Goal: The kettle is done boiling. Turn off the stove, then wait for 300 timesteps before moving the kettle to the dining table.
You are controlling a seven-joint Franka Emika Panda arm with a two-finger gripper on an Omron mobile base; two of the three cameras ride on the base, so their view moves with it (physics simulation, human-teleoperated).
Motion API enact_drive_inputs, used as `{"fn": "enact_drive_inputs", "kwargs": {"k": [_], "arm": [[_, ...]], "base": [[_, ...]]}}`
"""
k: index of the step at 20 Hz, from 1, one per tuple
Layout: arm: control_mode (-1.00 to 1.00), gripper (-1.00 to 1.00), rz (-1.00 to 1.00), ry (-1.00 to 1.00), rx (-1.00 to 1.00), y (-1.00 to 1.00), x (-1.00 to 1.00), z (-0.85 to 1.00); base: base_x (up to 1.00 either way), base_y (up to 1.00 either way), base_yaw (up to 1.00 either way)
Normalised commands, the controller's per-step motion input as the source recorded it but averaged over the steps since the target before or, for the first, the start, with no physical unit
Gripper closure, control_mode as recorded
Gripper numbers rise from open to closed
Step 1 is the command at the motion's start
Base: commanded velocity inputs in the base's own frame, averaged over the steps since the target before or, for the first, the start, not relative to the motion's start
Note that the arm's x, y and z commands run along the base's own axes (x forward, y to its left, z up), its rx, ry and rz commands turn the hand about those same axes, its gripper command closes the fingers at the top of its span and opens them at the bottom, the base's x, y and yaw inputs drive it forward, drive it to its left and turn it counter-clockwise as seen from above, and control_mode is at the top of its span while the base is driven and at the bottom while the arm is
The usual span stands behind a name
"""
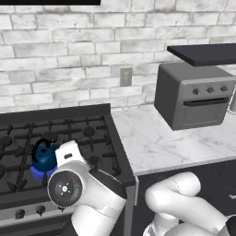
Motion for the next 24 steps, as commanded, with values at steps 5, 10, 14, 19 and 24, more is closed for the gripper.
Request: {"fn": "enact_drive_inputs", "kwargs": {"k": [5,10,14,19,24], "arm": [[-1.0,-1.0,0.0,-0.05,-0.19,0.02,0.0,-0.45],[-1.0,-1.0,0.01,-0.27,-0.24,0.02,-0.2,-0.41],[-1.0,-1.0,0.05,-0.27,-0.27,0.13,-0.13,-0.4],[-1.0,-1.0,0.01,-0.07,-0.33,0.09,-0.04,-0.53],[-1.0,-1.0,0.0,0.0,-0.31,0.06,0.0,-0.53]], "base": [[0.0,0.0,0.0],[0.0,0.0,0.0],[0.0,0.0,0.0],[0.0,0.0,0.0],[0.0,0.0,0.0]]}}
